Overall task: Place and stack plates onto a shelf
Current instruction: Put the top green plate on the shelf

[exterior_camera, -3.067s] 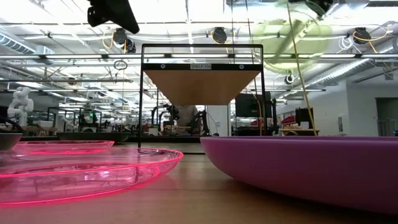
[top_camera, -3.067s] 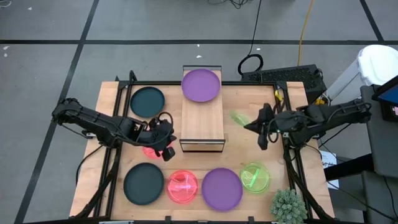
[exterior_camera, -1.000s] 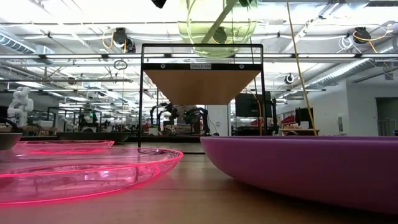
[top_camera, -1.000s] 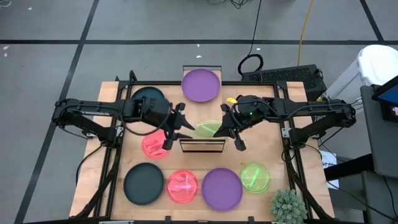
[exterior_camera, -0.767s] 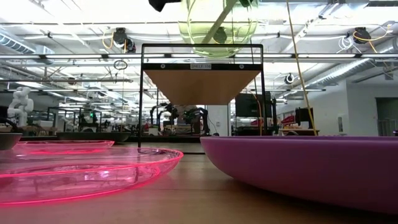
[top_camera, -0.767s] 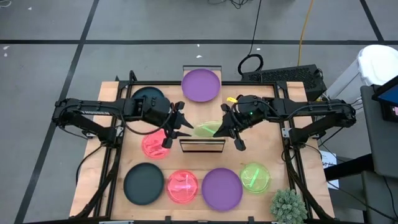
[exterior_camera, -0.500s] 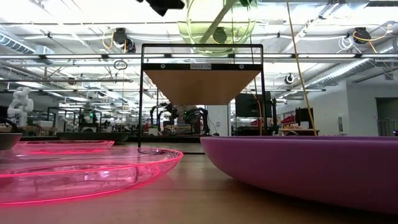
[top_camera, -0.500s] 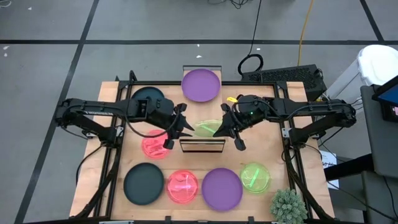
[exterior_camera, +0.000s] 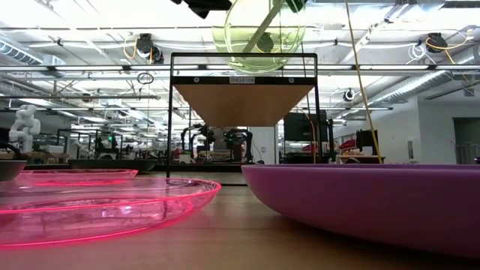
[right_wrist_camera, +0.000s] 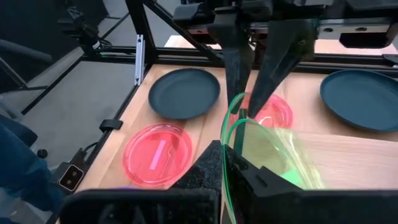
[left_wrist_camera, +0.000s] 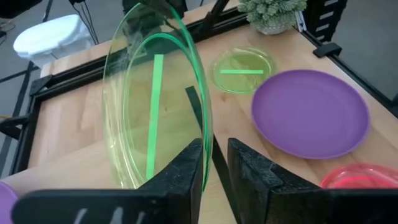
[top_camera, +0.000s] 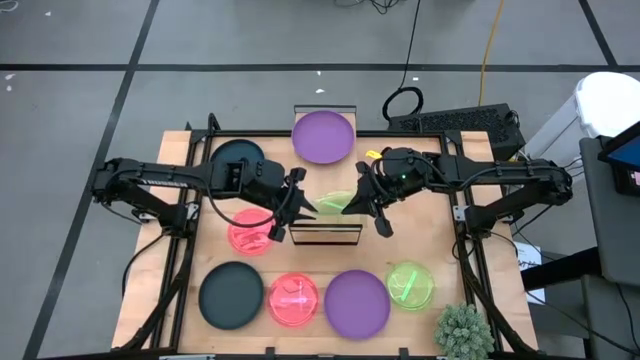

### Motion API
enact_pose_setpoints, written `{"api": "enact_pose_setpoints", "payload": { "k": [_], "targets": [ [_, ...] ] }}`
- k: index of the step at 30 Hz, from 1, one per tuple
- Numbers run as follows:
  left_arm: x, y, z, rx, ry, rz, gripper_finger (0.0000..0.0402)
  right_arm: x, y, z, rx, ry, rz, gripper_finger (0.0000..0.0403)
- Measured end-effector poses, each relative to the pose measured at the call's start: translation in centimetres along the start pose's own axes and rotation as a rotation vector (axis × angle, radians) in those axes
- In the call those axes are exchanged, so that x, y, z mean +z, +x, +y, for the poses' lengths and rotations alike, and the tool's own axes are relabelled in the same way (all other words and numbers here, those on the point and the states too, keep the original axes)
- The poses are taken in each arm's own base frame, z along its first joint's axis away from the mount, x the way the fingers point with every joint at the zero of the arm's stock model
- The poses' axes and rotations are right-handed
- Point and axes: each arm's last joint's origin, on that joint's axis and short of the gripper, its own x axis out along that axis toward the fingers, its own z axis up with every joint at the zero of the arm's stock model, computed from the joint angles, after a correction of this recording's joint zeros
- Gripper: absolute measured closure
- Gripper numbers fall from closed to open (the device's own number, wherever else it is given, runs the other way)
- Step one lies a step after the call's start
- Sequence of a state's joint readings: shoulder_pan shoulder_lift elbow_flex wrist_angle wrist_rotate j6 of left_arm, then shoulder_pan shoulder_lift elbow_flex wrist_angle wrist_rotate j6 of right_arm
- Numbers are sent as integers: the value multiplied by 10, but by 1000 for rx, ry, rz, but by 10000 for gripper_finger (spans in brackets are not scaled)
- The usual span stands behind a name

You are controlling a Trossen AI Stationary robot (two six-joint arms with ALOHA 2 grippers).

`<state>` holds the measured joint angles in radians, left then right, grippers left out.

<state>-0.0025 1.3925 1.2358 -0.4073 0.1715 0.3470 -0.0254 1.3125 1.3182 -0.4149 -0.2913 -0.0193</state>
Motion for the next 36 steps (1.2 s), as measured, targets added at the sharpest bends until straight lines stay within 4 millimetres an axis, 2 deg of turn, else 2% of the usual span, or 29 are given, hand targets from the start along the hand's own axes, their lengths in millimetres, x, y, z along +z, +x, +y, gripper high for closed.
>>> {"api": "enact_pose_setpoints", "payload": {
  "k": [5, 13, 20, 23, 27, 36],
  "targets": [
    [0, 0, 0, 0, 0, -1, 326, 1, 0, 0, -3, -4, -14, 398],
    [2, 0, 1, 7, 11, -25, 326, 2, 0, -2, -16, -5, -21, 349],
    [2, 0, 2, 9, 9, -22, 326, -2, -2, -10, -158, 20, 22, 333],
    [0, 0, 5, 17, -32, -16, 326, -12, -5, -18, -302, 85, 112, 333],
    [-2, 0, 8, 59, -112, 11, 326, -27, -14, -32, -463, 259, 236, 332],
    [-4, 0, 7, 82, -235, 32, 326, -51, -39, -68, -636, 488, 392, 332]
  ]
}}
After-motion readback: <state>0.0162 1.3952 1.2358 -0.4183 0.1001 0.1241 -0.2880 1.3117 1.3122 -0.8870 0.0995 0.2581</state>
